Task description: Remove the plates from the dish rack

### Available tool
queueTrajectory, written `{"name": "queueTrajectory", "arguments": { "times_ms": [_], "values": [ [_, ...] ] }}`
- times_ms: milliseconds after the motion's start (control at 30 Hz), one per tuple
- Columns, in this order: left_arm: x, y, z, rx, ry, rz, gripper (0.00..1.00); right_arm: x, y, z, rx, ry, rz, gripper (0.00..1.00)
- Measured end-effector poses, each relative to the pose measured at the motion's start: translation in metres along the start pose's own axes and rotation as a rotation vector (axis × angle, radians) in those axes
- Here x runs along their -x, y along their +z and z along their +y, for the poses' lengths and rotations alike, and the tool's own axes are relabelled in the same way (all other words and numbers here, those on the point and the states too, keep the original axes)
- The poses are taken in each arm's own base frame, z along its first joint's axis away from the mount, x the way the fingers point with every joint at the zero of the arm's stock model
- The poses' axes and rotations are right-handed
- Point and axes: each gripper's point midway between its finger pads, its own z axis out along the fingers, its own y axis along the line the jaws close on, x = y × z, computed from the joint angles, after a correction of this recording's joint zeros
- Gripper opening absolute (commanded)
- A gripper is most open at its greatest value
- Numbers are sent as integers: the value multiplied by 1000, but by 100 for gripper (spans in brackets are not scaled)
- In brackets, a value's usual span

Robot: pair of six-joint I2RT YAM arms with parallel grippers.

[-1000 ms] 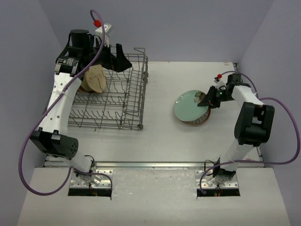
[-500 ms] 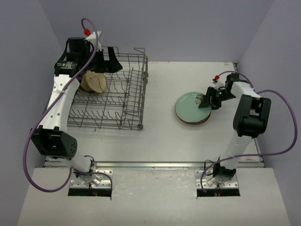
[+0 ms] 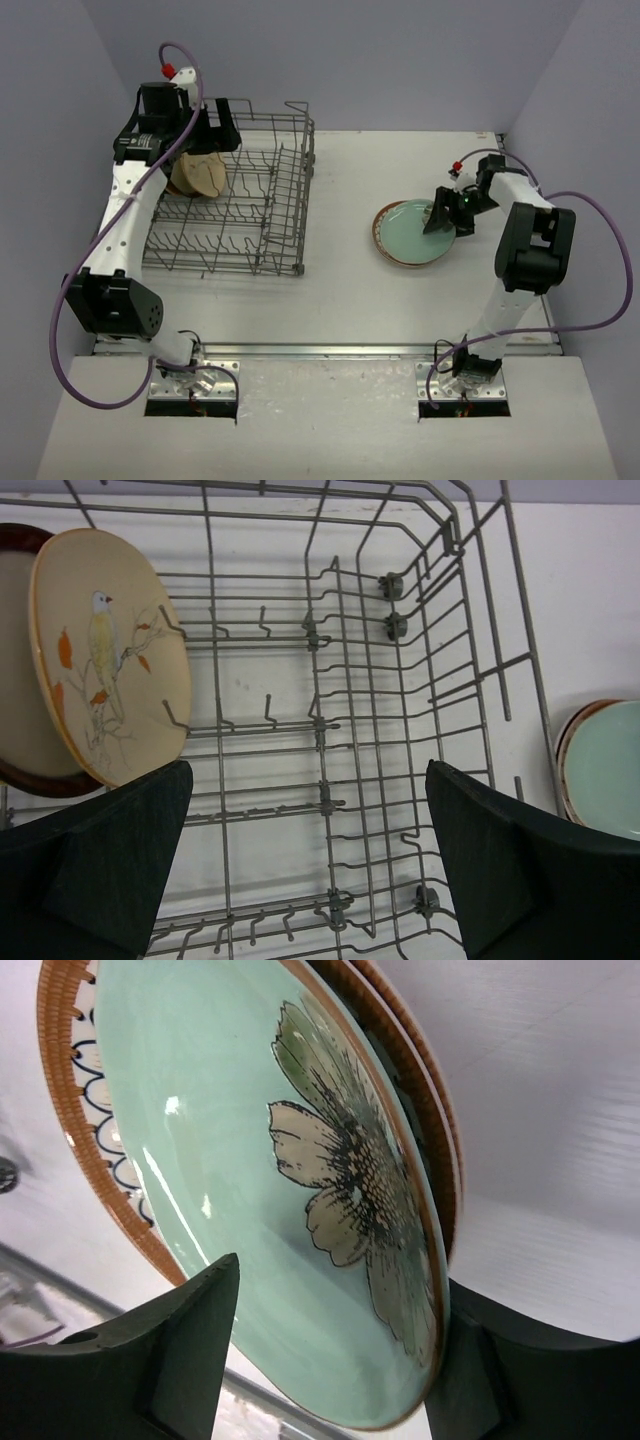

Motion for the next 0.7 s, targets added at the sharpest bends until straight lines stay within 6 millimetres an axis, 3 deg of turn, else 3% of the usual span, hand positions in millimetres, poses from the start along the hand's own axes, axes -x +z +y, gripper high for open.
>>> {"name": "queueTrajectory", "arguments": {
  "times_ms": [267,467,567,700],
  "values": [
    [-1,3,16,85,3,-10,100,19,-30,-30,-237,-133,-80,79],
    [3,1,34,187,8,-31,100,23,-33,-44,-338,-192,-76,85],
    [7,-3,52,290,29,-46,93,20,-29,-47,-376,-224,-74,99],
    [18,-8,78,432,108,-46,71,13,-32,-38,-430,-295,-90,99]
  ]
}}
